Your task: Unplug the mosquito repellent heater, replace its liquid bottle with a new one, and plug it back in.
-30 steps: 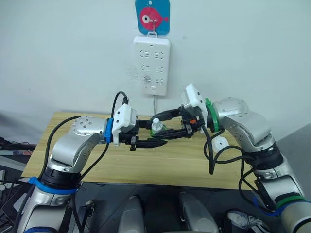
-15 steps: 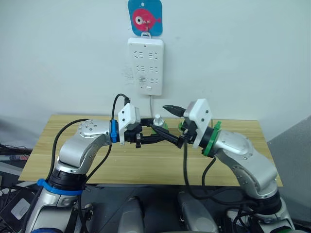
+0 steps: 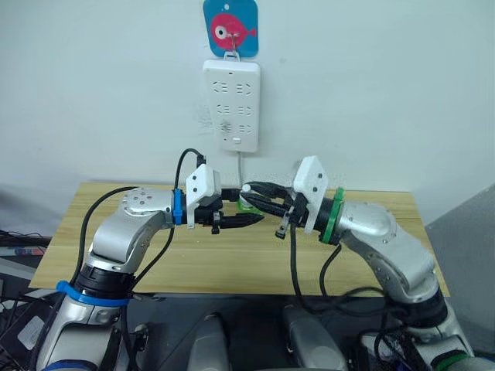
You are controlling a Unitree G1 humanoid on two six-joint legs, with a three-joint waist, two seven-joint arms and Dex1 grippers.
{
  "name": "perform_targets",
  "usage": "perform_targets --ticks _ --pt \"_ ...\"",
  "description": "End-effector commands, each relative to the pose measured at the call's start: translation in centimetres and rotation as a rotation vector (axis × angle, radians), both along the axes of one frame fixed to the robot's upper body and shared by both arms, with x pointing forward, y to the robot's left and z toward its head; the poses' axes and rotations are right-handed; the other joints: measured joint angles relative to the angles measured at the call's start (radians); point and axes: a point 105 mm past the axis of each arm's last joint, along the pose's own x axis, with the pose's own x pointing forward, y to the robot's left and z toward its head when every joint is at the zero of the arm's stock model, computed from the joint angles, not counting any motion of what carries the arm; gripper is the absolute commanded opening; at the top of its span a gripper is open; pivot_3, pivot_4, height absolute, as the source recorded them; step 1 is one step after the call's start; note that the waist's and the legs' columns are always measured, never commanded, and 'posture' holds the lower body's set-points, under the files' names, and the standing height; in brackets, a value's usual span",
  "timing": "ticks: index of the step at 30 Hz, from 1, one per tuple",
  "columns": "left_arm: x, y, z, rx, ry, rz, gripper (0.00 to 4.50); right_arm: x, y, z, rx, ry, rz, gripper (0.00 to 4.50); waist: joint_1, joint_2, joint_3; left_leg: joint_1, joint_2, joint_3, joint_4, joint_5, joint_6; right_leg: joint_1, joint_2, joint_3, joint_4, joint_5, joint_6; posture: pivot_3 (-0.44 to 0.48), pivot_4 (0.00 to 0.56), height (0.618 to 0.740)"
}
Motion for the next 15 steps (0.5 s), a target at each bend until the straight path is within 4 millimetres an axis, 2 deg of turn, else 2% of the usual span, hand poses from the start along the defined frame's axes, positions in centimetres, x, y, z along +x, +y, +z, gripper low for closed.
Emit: perform_targets --ticks 1,5,11,13,15 --pt "-2.0 -0.3 1.7 0.006 -0.059 -0.14 2.36 0.3 -0.3 0.1 -0.117 -0.003 0.296 0.32 -0.001 0.0 0.0 0.0 0.0 0.0 0.0 0.0 0.0 0.0 0.0 0.0 0.0 0.0 0.0 -0.128 0.171 0.718" --pt "-2.3 0.0 2.1 0.004 -0.05 -0.146 2.36 -0.1 -1.0 0.7 -0.18 0.02 0.451 0.32 0.003 0.0 0.0 0.001 0.001 -0.001 -0.002 0.0 0.0 0.0 0.0 -0.002 -0.001 0.0 0.0 -0.116 0.169 0.718" --pt "-2.5 -0.1 1.8 -0.003 -0.034 -0.146 2.36 -0.8 -1.0 1.5 -0.18 0.0 0.456 0.32 0.002 0.0 0.0 -0.001 0.0 -0.003 -0.002 0.0 0.0 0.0 -0.001 -0.004 -0.003 0.0 0.0 -0.138 0.176 0.718" --pt "-2.3 -0.3 1.7 -0.011 -0.035 -0.135 2.36 -0.4 -1.1 2.4 -0.124 -0.017 0.393 1.08 0.002 0.0 0.0 -0.001 0.0 -0.003 -0.002 0.0 0.0 0.0 -0.001 -0.004 -0.002 0.0 0.0 -0.145 0.177 0.718" --pt "-2.2 -0.5 1.5 -0.017 -0.034 -0.129 2.35 -0.2 -1.7 3.4 -0.076 -0.032 0.323 1.64 0.002 0.0 0.0 -0.001 0.0 -0.003 -0.001 0.0 0.0 0.0 -0.001 -0.004 -0.002 0.0 -0.001 -0.149 0.178 0.718"
